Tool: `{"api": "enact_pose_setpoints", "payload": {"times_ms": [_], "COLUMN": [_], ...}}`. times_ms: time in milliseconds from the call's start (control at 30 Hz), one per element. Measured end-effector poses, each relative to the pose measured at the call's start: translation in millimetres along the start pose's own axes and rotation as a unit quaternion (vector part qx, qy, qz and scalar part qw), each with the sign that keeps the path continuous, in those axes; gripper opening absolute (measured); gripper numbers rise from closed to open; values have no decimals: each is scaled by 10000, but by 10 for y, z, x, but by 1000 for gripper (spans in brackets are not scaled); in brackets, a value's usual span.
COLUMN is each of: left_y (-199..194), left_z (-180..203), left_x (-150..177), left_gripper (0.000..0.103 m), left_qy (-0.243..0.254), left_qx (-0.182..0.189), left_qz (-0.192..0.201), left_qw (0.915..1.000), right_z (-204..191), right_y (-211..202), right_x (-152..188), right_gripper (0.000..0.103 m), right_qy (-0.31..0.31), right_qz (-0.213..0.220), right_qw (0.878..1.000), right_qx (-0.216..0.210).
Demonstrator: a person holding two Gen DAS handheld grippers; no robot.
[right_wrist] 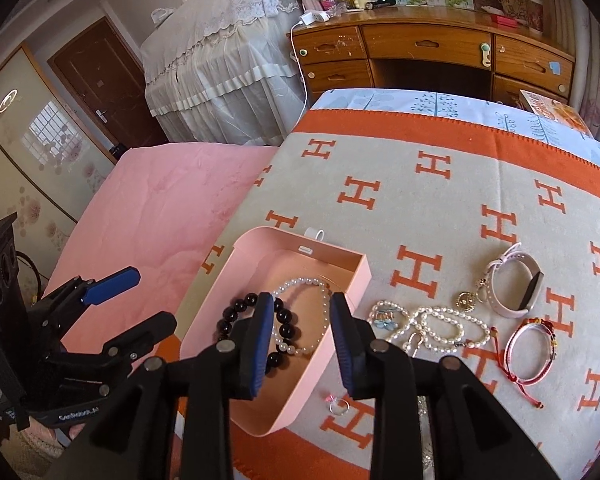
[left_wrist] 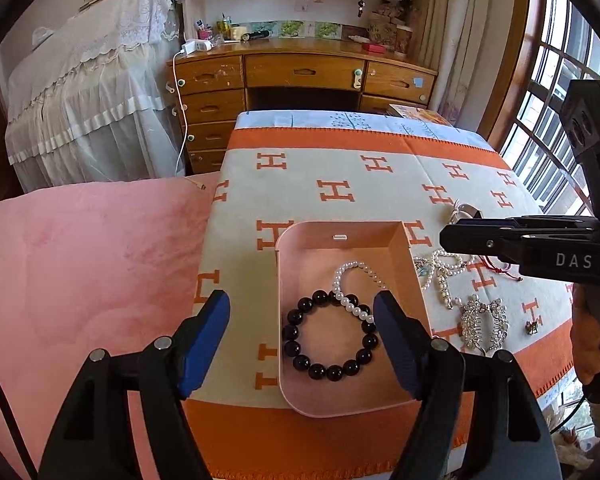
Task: Organize jewelry
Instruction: 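Carry both bracelets into the pink box and open both tools, then grasp the white-strap watch with the left tool while the right tool grasps the red beaded bracelet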
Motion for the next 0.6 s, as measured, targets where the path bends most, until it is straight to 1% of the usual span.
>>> {"api": "enact_pose_setpoints", "payload": {"times_ms": [300, 433, 600], "left_y": [2, 5, 19], "left_z": [256, 413, 656], "left_x": [-87, -136, -223], "left_gripper": [72, 73, 76], "left_qy": [282, 436, 683], "left_qx": [18, 51, 67], "left_qz": [-31, -42, -30], "left_qw": [9996, 9990, 9976], "right_z": [310, 507, 774], "right_y": [-407, -611, -866], "right_x": [140, 187, 233], "right_gripper": [29, 29, 30], "right_qy": [161, 295, 470], "right_qz": [229, 389, 596], "right_qw": [9996, 9987, 9967], "right_qx": [30, 115, 284]}}
Point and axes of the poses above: each gripper's, at about its wrist camera, not at the fingertips, and y roughly the way its jaws point, z to its right, x to its underside, the point moved 2 cm from there along y, roughly the way its jaws point, and after that the axes turned 12 degrees about x, right-handed, at the moved point
